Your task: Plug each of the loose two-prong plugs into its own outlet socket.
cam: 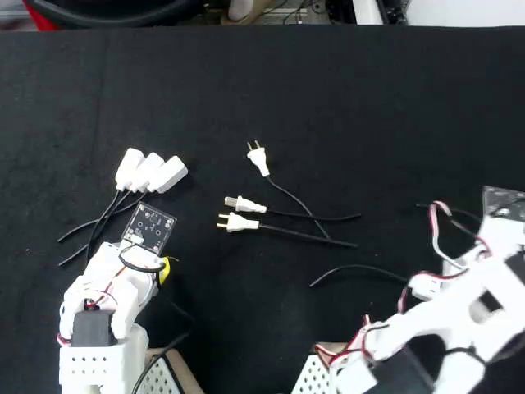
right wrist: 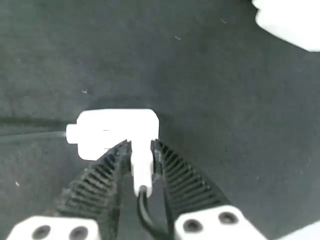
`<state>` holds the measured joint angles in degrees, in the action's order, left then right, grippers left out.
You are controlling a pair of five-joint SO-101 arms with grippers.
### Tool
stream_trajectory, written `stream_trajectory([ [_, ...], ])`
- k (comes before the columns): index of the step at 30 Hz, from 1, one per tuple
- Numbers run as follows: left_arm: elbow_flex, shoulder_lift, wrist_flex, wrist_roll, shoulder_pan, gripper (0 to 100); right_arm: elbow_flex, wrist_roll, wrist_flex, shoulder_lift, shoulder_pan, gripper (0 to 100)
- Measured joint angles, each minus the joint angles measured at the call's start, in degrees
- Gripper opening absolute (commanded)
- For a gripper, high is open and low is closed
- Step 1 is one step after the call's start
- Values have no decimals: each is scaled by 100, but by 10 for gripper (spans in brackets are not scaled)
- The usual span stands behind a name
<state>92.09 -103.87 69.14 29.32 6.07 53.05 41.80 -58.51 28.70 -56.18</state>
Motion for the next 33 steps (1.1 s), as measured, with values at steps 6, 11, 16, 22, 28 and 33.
stream_trajectory([
  [6,0,0,0,0,0,227,237,0,44,308,149,11],
  [11,0,0,0,0,0,227,334,-9,53,378,149,11],
  [16,0,0,0,0,0,227,774,-9,352,466,158,11],
  [22,0,0,0,0,0,227,1345,-9,1371,475,-237,11],
  [28,0,0,0,0,0,227,1714,-18,1934,492,-290,11],
  [33,0,0,0,0,0,227,1829,-18,2523,492,-448,11],
])
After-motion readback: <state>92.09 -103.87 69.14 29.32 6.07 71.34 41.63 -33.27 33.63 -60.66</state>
